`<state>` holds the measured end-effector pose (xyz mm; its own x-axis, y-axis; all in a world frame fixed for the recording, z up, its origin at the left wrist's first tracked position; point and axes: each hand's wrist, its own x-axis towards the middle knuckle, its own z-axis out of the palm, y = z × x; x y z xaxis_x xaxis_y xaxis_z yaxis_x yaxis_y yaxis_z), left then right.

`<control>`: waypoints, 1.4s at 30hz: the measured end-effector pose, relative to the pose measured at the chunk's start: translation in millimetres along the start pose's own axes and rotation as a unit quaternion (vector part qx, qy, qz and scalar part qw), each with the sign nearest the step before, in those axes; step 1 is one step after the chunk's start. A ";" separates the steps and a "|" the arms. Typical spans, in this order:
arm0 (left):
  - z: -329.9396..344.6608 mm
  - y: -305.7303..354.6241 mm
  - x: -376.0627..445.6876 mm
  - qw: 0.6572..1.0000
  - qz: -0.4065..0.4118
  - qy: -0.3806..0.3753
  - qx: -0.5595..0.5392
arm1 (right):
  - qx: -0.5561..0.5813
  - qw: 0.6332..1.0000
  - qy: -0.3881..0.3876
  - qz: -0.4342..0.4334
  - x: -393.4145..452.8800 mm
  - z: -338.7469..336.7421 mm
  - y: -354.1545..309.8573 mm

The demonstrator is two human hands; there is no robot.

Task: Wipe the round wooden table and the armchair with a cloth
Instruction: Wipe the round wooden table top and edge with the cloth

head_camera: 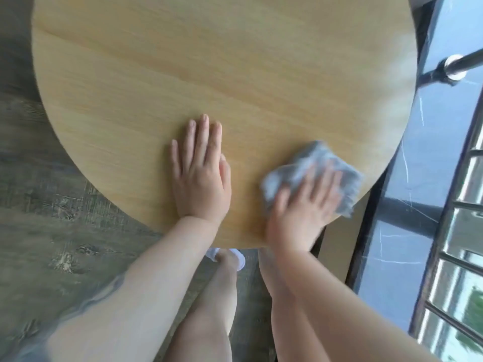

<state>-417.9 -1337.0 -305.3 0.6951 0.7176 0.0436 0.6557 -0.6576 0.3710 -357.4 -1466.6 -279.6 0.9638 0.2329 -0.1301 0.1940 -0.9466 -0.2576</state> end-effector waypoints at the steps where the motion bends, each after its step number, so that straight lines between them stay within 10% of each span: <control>1: 0.3 -0.3 2.2 1.000 -0.004 0.002 0.006 | -0.009 0.985 -0.037 -0.168 -29.7 8.2 -3.5; 4: 0.4 -2.1 2.0 1.000 -0.004 0.002 -0.011 | -0.041 0.915 -0.096 -0.390 -28.7 0.5 40.6; 6: -0.1 0.3 0.8 1.000 -0.014 0.001 -0.012 | -0.031 0.985 -0.034 -0.167 7.8 -10.5 60.4; 8: 0.2 4.1 2.5 1.000 -0.023 0.003 -0.008 | 0.012 0.991 0.017 0.130 30.7 -10.1 38.2; 9: 0.3 5.2 2.5 1.000 -0.024 0.004 -0.008 | 0.009 0.990 0.001 0.142 25.8 -8.1 17.5; 13: 1.2 4.3 2.4 0.999 -0.039 0.008 0.007 | -0.040 0.930 -0.097 -0.352 -17.9 -1.7 28.2; 18: 9.5 39.6 -29.5 0.989 -0.145 0.018 0.003 | -0.013 0.995 -0.011 0.098 48.4 -5.4 18.4; 20: 12.8 42.0 -36.2 0.989 -0.148 0.017 0.015 | -0.022 0.993 -0.040 -0.113 31.1 -1.7 4.0; 23: 13.7 41.7 -32.7 0.988 -0.151 0.007 0.040 | -0.076 0.887 -0.118 -0.439 50.8 -14.5 56.1; 26: 13.6 45.6 -32.0 0.987 -0.150 0.001 0.053 | -0.025 0.998 -0.011 -0.050 92.7 -22.3 64.4; 28: 13.2 44.2 -32.6 0.988 -0.147 -0.003 0.049 | -0.032 0.997 0.000 0.064 74.4 -14.7 34.3; 30: 12.1 41.4 -32.8 0.987 -0.156 -0.006 0.039 | -0.048 0.965 -0.066 -0.248 38.6 -4.9 23.6; 31: 11.5 41.1 -33.0 0.986 -0.162 -0.007 0.034 | -0.070 0.893 -0.124 -0.427 31.5 -8.0 35.7; 33: 11.1 42.6 -35.1 0.987 -0.157 -0.005 0.043 | -0.121 0.809 -0.159 -0.553 65.3 -22.3 74.1; 36: 14.6 43.9 -32.0 0.987 -0.153 -0.001 0.058 | -0.035 0.985 -0.031 -0.164 111.9 -30.2 81.9; 38: 14.6 44.7 -31.2 0.987 -0.150 -0.001 0.059 | -0.028 0.999 0.007 0.029 93.9 -19.4 44.6; 40: 13.7 43.7 -32.0 0.987 -0.152 0.001 0.060 | -0.041 0.979 -0.046 -0.193 54.1 -7.5 25.6; 42: 12.7 43.9 -31.2 0.987 -0.154 -0.003 0.054 | -0.086 0.858 -0.135 -0.487 38.4 -14.6 52.8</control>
<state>-407.0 -1391.1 -302.2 0.4594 0.8862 -0.0609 0.8634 -0.4293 0.2650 -307.4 -1510.9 -284.2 0.2551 0.9541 -0.1569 0.9307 -0.2863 -0.2276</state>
